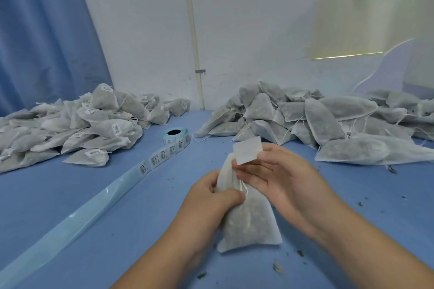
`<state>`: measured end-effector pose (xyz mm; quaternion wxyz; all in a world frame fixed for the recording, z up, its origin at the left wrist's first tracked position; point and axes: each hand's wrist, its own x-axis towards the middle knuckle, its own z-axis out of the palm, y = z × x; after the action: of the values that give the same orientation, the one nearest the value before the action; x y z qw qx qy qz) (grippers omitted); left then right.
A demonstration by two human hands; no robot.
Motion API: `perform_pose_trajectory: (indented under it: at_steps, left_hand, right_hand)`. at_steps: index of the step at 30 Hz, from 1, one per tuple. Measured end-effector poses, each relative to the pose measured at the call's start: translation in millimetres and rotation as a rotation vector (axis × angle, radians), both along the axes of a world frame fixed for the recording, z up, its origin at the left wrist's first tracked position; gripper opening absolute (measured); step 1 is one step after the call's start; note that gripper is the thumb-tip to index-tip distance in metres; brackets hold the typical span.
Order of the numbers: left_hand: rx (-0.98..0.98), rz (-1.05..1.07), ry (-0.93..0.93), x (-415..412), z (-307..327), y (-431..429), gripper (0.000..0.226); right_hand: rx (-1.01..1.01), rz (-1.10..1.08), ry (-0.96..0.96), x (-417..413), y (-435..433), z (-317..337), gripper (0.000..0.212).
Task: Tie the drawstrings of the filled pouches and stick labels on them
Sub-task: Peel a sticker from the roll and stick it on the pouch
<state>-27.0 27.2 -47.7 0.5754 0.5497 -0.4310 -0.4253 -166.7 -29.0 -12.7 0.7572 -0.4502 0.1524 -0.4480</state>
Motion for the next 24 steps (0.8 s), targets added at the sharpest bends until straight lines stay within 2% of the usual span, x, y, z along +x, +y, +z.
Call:
perform_pose_trajectory:
  at_steps: [2, 4, 7, 11, 15, 20, 24]
  left_hand:
    - [-0.008, 0.042, 0.016, 0, -4, 1, 0.028]
    - [-0.013, 0.083, 0.035, 3, -4, 3, 0.028]
    - [-0.03, 0.131, 0.06, 5, -3, 3, 0.035]
    - [-0.061, 0.167, 0.099, 3, -4, 2, 0.042]
    - [-0.084, 0.186, 0.112, 1, -5, 1, 0.047]
    - [-0.103, 0.193, 0.132, -1, -6, 2, 0.047]
    - [-0.1, 0.186, 0.138, -3, -5, 3, 0.045]
  right_hand:
    - [-0.037, -0.085, 0.07, 1, 2, -2, 0.022]
    - [-0.119, -0.249, 0.218, -2, 4, -2, 0.014]
    - [-0.32, -0.514, 0.502, -5, 8, -4, 0.008]
    - [-0.635, -0.741, 0.688, 1, 16, -12, 0.009]
    - [-0.933, -0.915, 0.783, 11, 22, -19, 0.007]
    - [-1.053, -1.075, 0.779, 14, 23, -20, 0.008]
    - [-1.07, -1.074, 0.776, 16, 23, -20, 0.01]
